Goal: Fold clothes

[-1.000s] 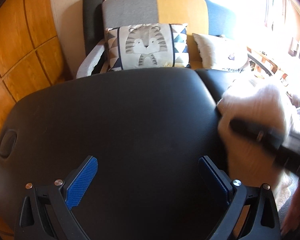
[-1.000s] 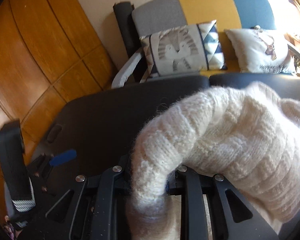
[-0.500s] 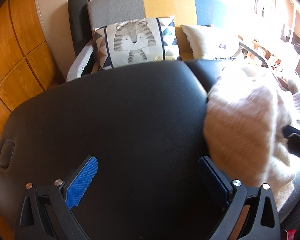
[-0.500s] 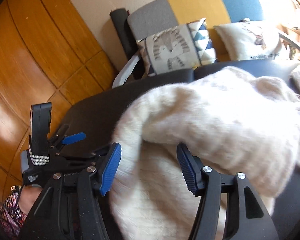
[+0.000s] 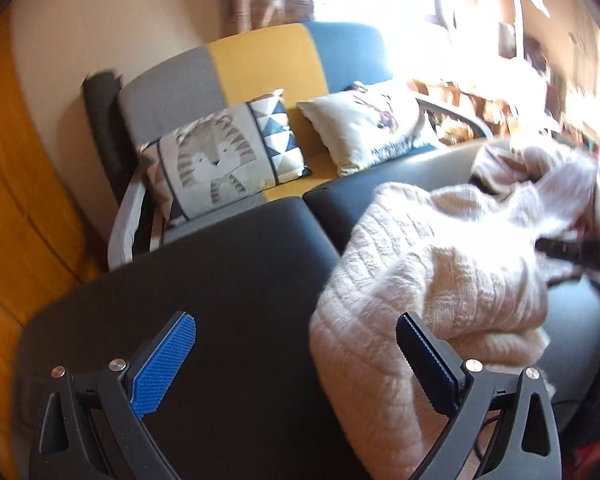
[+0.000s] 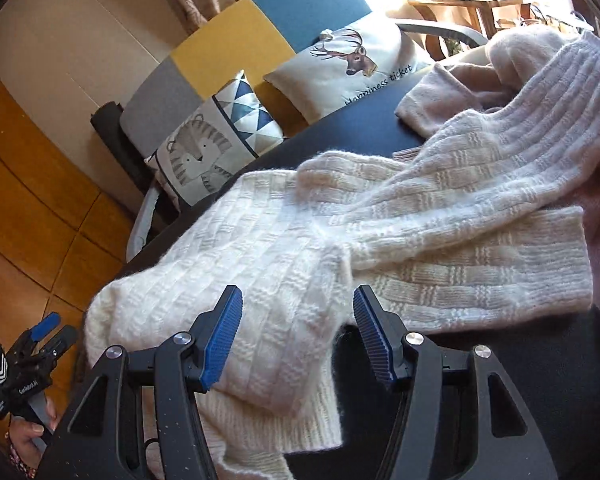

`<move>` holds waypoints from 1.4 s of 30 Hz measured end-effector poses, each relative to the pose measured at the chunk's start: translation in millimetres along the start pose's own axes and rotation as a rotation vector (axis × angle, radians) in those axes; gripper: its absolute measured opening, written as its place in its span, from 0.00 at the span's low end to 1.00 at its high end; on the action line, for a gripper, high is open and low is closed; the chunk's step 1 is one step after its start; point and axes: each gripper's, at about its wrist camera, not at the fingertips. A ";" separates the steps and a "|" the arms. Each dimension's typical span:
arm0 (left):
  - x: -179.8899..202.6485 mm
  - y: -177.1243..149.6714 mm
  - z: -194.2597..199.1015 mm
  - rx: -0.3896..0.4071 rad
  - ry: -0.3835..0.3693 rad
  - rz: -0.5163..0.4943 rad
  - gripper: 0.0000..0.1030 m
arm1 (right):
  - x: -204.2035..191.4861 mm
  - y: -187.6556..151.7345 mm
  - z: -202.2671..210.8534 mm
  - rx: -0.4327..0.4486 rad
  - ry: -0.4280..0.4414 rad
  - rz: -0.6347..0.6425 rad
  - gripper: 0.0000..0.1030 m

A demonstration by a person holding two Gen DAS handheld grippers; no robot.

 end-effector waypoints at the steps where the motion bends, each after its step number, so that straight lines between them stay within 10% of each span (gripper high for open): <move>1: 9.6 2.6 -6.2 -0.008 0.003 -0.051 1.00 | 1.7 2.9 -2.9 -0.009 -0.004 -0.009 0.60; 7: 49.3 1.6 -35.6 -0.051 0.010 -0.257 1.00 | 10.4 17.4 -23.8 -0.067 -0.008 -0.086 0.60; 14: 39.0 -1.2 -62.4 -0.130 -0.075 -0.111 0.98 | 19.1 11.4 -47.6 -0.134 0.006 -0.190 0.60; 22: 37.4 -11.3 -75.2 -0.185 -0.206 0.028 0.68 | 18.6 7.5 -57.7 -0.097 0.060 -0.218 0.21; 35: 40.2 -10.9 -50.9 -0.110 -0.203 0.030 0.18 | 20.2 -4.2 -52.3 -0.060 0.064 -0.243 0.15; 42: 23.2 -8.0 -24.9 -0.046 -0.264 0.131 0.14 | -4.5 14.5 -26.6 0.012 0.123 -0.179 0.12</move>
Point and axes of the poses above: each gripper's, at about its wrist camera, not at the fingertips, and z roughly against the way its jaws point, x to its right, y to its top, and after that the axes turned 2 degrees about x, right-handed
